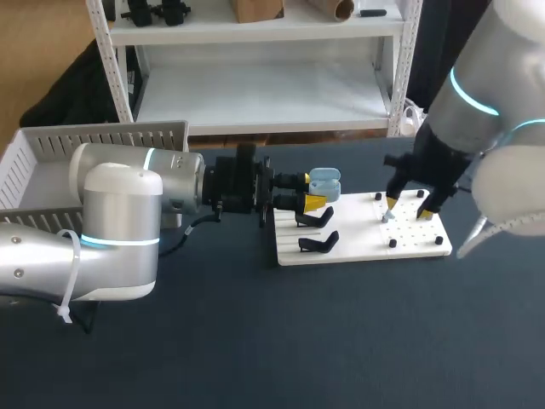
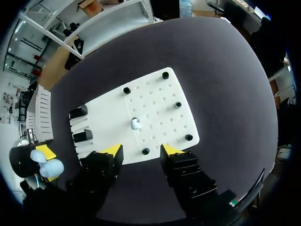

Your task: Pick up each earbud case from the left stands, insert the matching earbuds, close the lid, and place the case in the box.

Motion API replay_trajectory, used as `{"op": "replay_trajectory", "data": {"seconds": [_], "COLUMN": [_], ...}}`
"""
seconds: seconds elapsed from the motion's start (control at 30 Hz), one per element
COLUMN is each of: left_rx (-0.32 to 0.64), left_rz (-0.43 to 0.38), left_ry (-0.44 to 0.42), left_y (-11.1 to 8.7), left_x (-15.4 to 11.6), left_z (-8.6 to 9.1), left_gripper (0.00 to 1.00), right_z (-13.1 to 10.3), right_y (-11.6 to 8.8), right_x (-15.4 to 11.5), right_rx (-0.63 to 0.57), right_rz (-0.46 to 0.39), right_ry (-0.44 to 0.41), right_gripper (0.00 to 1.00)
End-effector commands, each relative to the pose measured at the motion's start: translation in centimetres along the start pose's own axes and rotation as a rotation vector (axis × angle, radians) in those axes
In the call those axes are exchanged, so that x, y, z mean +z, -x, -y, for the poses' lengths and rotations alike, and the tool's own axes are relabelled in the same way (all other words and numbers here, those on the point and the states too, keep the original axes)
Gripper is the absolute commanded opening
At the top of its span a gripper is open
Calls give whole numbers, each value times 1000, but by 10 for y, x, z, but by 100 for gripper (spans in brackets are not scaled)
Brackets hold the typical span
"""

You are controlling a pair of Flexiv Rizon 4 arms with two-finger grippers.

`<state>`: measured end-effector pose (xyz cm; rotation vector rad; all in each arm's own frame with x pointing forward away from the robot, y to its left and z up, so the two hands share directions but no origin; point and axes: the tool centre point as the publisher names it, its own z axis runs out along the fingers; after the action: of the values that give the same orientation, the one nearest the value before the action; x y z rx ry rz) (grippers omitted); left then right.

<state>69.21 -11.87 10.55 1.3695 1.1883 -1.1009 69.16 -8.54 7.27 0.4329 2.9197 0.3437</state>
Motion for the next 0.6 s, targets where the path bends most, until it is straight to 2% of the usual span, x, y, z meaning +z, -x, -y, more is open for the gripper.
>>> {"op": "replay_trajectory", "data": {"seconds": [0.03,0.3,0.4,0.6], "left_rx": [2,2,2,2], "left_rz": [1,1,1,1], "left_ry": [7,7,7,7], "left_y": [0,0,0,0], "left_x": [0,0,0,0], "left_z": [2,2,2,2], "left_gripper": [0,0,0,0], "right_z": [-12,-18,-17,-16], "right_y": [8,8,10,7], "right_x": [16,23,27,33], "right_rx": [24,71,88,68], "right_rz": [-24,-42,-50,-55], "right_ry": [-27,-36,-35,-23], "right_gripper": [56,56,50,48]}}
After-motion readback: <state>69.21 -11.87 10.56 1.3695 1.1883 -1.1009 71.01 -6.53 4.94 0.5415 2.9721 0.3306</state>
